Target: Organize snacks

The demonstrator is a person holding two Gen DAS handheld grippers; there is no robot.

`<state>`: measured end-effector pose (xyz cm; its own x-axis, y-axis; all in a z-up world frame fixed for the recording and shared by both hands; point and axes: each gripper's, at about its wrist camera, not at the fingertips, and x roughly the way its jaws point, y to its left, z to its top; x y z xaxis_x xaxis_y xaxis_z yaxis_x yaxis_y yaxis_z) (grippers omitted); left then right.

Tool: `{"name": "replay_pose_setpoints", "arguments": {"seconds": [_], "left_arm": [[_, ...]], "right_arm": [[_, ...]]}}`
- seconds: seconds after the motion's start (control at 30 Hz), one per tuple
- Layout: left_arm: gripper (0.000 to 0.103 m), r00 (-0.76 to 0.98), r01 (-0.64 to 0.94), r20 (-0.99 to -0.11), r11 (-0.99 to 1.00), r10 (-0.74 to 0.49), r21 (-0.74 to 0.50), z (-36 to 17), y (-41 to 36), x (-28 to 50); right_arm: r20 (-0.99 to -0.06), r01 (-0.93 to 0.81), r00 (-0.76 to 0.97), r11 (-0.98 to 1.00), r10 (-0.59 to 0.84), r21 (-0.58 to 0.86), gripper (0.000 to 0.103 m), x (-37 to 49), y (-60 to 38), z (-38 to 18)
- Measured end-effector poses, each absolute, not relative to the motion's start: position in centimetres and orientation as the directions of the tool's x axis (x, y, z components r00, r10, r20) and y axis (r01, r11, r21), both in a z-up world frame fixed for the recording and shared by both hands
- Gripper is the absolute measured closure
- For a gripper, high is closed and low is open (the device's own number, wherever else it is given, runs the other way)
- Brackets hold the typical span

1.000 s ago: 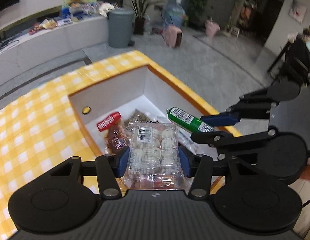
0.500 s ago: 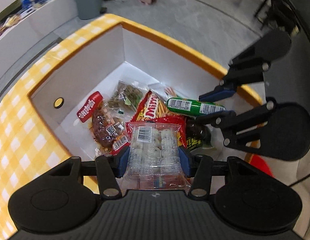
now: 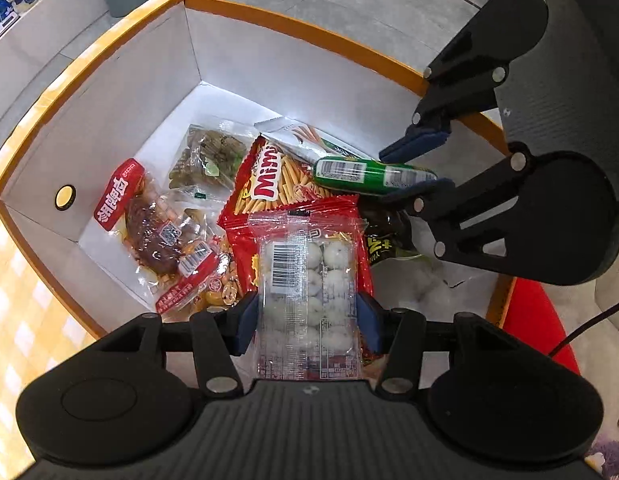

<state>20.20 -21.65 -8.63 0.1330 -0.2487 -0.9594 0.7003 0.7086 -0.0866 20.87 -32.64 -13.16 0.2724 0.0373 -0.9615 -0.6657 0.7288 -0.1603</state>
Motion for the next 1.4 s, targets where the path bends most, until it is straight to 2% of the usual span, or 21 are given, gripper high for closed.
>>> {"name": "replay_pose_setpoints", "arguments": {"seconds": [0.23,0.33,0.4,0.47,0.57,0.87,1.0,1.17,1.4], "left_arm": [[0.039,0.165,0.705,-0.954,0.706,-0.251,-0.064,-8.0,-21.6,19.5],[0.036,0.176,0.704,-0.949,0.708,-0.261,-0.064,-7.5,-21.4,19.1],[0.029,0.18,0.706,-0.946,0.705,-0.27,-0.067,-7.2,-21.3,18.8],[0.027,0.184,0.707,-0.942,0.703,-0.28,-0.071,-6.5,-21.1,18.4],[0.023,0.208,0.703,-0.935,0.708,-0.288,-0.062,-5.5,-20.8,17.7],[0.023,0.316,0.657,-0.887,0.752,-0.337,-0.052,-1.9,-17.5,15.4],[0.023,0.431,0.591,-0.832,0.806,-0.349,-0.032,0.5,-15.0,13.4],[0.023,0.582,0.481,-0.741,0.877,-0.336,-0.02,2.6,-11.2,9.9],[0.022,0.738,0.288,-0.643,0.957,-0.203,0.028,2.8,-6.5,5.2]], "right_arm": [[-0.966,-0.632,0.252,0.765,0.055,-0.122,0.079,21.1,-33.0,-12.7],[-0.964,-0.632,0.261,0.765,0.054,-0.128,0.069,20.8,-32.9,-12.0],[-0.963,-0.632,0.265,0.764,0.054,-0.131,0.063,20.6,-32.9,-11.8],[-0.96,-0.628,0.275,0.766,0.057,-0.135,0.052,20.4,-32.9,-11.3],[-0.953,-0.624,0.298,0.767,0.062,-0.146,0.043,20.1,-32.7,-10.7],[-0.91,-0.588,0.404,0.789,0.093,-0.18,0.029,18.0,-31.9,-7.1],[-0.847,-0.544,0.516,0.812,0.125,-0.212,0.027,16.0,-31.3,-4.6],[-0.706,-0.46,0.678,0.868,0.207,-0.188,0.016,12.0,-30.1,-1.8],[-0.523,-0.373,0.818,0.914,0.241,-0.161,0.015,5.9,-27.4,-2.0]]}}
